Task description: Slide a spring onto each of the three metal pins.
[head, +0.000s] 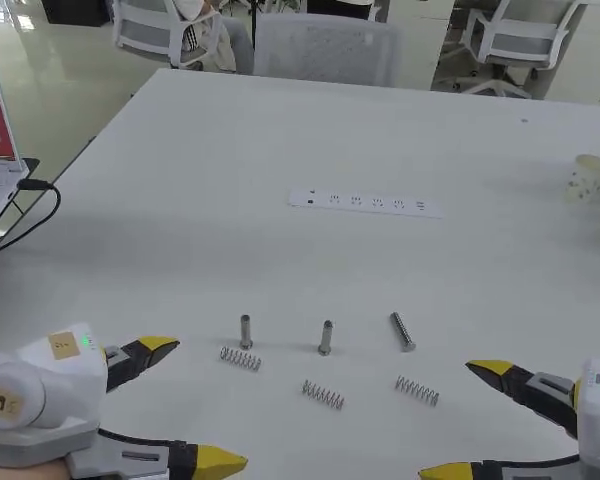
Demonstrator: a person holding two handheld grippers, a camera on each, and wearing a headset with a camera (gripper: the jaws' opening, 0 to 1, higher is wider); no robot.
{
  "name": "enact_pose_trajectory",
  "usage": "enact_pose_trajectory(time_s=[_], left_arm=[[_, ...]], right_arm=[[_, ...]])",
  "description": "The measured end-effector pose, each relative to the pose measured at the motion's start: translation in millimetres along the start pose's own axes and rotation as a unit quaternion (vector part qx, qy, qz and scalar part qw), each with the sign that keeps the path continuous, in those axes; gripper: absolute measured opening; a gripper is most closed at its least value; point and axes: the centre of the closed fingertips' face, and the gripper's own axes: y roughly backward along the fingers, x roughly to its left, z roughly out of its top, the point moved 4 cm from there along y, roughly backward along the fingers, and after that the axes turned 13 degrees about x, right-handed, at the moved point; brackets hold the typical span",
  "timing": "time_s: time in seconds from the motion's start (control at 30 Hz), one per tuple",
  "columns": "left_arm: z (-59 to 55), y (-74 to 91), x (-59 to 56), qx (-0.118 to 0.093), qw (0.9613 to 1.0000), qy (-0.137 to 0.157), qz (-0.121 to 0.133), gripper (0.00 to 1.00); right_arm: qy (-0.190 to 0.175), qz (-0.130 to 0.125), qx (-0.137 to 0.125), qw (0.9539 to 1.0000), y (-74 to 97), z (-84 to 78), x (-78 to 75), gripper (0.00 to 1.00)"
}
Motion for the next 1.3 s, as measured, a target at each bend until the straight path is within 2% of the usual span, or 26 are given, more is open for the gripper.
enact_pose_trajectory(time_s=[0.7,0.83,1.03,1.3], left_arm=[[-1.2,-2.3,0.6,0.003,1.0000,0.001,-0.001,0.94],[4.8,-7.7,-2.2,0.003,1.0000,-0.007,-0.005,0.94],[14.8,-16.0,-8.9,-0.003,0.9997,-0.015,-0.017,0.94],[15.6,-22.6,-12.2,-0.001,0.9994,-0.022,-0.025,0.94]], right_arm=[[0.001,0.001,-0.003,1.0000,-2.4,2.8,-3.3,0.86],[0.003,0.002,0.002,1.0000,-2.7,0.8,-2.9,0.86],[0.002,-0.001,-0.003,1.0000,-0.5,3.5,-3.3,0.86],[0.001,-0.001,-0.002,1.0000,0.4,1.6,-3.8,0.86]])
